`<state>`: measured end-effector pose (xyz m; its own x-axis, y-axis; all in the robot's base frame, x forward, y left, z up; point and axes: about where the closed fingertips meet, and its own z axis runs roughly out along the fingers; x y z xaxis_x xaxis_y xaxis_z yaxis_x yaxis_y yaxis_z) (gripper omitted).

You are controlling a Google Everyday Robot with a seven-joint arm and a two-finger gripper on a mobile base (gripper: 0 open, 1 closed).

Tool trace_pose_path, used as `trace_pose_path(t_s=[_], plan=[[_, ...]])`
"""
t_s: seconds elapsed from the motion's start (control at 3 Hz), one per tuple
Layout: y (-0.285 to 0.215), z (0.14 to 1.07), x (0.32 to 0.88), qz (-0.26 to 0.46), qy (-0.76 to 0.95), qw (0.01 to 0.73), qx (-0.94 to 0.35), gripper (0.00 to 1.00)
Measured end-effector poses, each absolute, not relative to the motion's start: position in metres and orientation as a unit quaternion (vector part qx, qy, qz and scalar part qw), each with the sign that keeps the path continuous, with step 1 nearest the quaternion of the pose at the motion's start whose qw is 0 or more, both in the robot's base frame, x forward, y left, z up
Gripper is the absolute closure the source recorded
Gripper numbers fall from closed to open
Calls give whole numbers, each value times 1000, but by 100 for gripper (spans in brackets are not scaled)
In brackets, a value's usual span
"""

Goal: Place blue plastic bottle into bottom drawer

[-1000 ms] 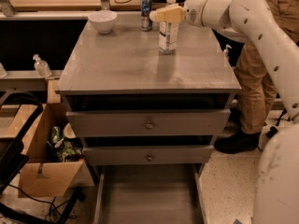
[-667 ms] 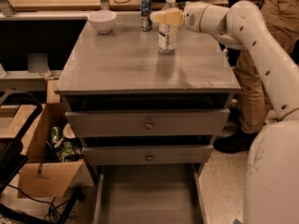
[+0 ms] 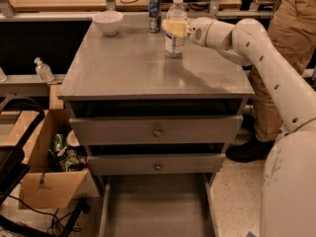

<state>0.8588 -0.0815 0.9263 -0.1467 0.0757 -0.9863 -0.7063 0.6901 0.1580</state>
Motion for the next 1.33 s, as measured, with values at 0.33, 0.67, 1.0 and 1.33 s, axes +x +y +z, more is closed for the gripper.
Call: trace_pose_path(t_s=[0.33, 0.67, 1.0, 1.33], plan=[[-78, 926, 859, 321, 686, 610, -231, 73], [-74, 925, 859, 323, 686, 609, -232, 96], [-71, 930, 859, 324, 683, 610, -237, 100], [-62, 954, 857, 323, 672, 616, -255, 100]])
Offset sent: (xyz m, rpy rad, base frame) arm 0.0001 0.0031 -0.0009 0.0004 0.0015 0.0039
